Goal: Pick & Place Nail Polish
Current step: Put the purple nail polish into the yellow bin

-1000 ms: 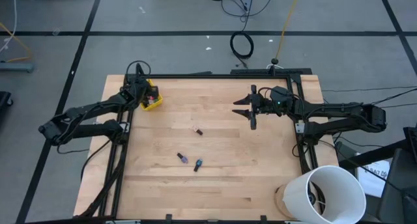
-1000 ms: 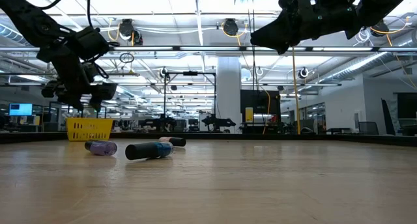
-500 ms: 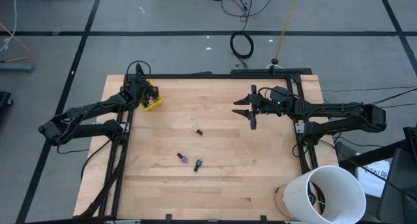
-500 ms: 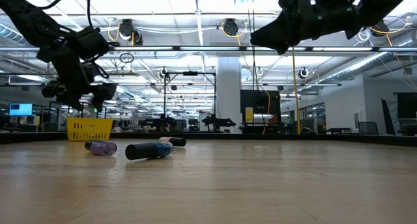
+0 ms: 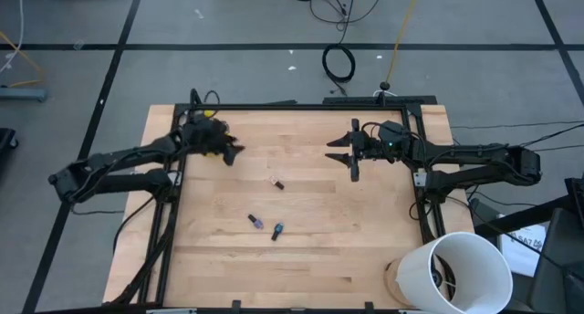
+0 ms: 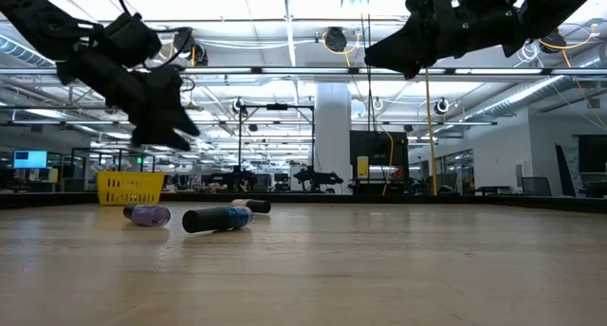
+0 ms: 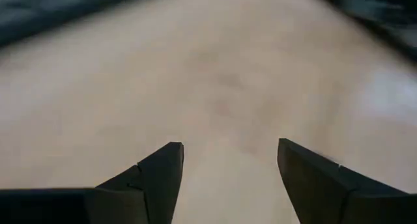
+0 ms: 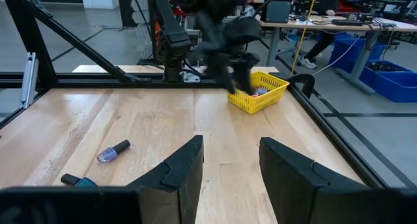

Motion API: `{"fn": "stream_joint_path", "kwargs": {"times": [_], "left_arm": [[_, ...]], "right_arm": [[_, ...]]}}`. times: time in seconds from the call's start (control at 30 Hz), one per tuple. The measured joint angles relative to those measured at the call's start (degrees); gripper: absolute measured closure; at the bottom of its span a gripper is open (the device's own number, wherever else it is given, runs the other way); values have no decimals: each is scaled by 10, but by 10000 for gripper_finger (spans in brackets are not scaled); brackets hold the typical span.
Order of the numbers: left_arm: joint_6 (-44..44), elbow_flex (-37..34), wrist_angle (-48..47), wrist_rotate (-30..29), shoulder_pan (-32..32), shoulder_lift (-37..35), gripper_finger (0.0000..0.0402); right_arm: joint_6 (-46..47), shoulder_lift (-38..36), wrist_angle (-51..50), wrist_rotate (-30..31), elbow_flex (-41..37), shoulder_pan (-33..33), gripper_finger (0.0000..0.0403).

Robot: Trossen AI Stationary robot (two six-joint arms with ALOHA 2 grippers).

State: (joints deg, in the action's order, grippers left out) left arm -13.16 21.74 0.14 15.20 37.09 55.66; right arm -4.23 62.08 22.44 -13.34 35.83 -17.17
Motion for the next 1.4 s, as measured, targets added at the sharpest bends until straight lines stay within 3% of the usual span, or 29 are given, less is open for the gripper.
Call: {"fn": "stream_joint_path", "kwargs": {"times": [0.07, 0.13, 0.33, 0.67, 1.0, 1.4], "left_arm": [[12, 0, 12, 70, -32, 0, 162], [49, 0, 28, 98, -78, 4, 167], [173, 0, 77, 55, -247, 25, 183], [178, 0, 122, 16, -438, 71, 214], [174, 0, 82, -81, -482, 166, 223], [199, 0, 95, -83, -482, 248, 222]], "right_arm": [[0, 0, 0, 0, 0, 0, 264], [0, 0, 0, 0, 0, 0, 264], [-1, 0, 0, 0, 0, 0, 264], [-11, 0, 0, 0, 0, 0, 264], [-6, 0, 0, 1, 0, 0, 264], [-6, 0, 0, 1, 0, 0, 264]]}}
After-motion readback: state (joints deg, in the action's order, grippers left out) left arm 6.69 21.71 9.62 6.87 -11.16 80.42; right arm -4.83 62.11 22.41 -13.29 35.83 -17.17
